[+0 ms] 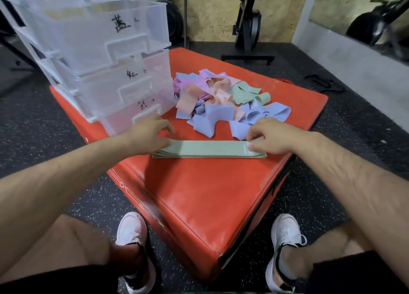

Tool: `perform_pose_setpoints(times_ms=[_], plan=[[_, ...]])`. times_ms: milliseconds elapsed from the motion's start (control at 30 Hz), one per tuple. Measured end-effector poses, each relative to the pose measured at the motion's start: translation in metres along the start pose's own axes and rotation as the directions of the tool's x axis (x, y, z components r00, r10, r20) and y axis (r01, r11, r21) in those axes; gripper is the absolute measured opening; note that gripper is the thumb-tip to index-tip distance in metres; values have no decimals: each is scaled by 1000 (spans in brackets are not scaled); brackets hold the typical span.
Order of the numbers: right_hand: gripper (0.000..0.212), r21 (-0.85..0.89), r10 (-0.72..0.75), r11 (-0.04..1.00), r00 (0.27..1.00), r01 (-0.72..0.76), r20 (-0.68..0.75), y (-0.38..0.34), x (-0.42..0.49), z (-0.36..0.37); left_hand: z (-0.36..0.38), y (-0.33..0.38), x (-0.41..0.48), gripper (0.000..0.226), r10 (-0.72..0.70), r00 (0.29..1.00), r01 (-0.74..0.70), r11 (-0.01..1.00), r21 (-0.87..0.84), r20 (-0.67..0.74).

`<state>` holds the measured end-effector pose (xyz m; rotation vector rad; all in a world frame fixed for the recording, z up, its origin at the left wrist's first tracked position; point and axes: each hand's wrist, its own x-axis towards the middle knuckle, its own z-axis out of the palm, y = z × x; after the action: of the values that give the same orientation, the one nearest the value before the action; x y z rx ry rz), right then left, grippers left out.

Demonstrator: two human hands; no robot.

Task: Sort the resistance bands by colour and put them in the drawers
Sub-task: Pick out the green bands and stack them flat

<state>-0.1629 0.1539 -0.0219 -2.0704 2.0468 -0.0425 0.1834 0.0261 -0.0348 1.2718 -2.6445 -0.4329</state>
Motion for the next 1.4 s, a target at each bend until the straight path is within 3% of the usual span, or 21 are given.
perform_pose_setpoints(times_ms=[133, 267, 400, 600, 733, 833, 967, 1067, 1233, 1400], plan=[[56, 30, -1, 1000, 995, -2, 104, -3, -2, 3, 8, 13, -4, 71, 135, 976, -134, 991, -21, 173], [55, 29, 0, 1000, 995, -3, 103, -2, 1, 5, 16, 14, -2, 66, 170, 954, -176, 984, 0, 248], [56, 41, 6, 999, 995, -10, 95, -3, -1, 4, 18, 13, 4, 51, 224, 953, -221, 975, -34, 202], [45, 15, -22, 1000, 997, 20, 79, -9, -4, -6, 14, 24, 9, 58, 195, 961, -207, 978, 41, 197], [44, 60, -21, 998, 999, 24, -42, -19, 3, -17, 14, 48, 27, 74, 223, 967, -230, 972, 44, 125], [34, 89, -51, 994, 987, 65, -150, -17, 19, -24, 20, 71, 53, 72, 248, 968, -249, 968, 29, 27], [21, 116, 32, 993, 964, -1, -264, 5, 55, -32, 22, 101, 94, 59, 274, 960, -275, 961, -8, -62], [24, 110, 134, 988, 959, -109, -249, 23, 84, -27, 27, 117, 119, 48, 274, 953, -277, 961, -2, -127], [33, 52, 310, 951, 936, -305, -167, 36, 116, -14, 37, 125, 148, 51, 229, 967, -232, 973, -12, -107], [39, 51, 335, 942, 939, -332, -72, 45, 134, -3, 38, 123, 160, 45, 235, 966, -238, 971, -11, -107]])
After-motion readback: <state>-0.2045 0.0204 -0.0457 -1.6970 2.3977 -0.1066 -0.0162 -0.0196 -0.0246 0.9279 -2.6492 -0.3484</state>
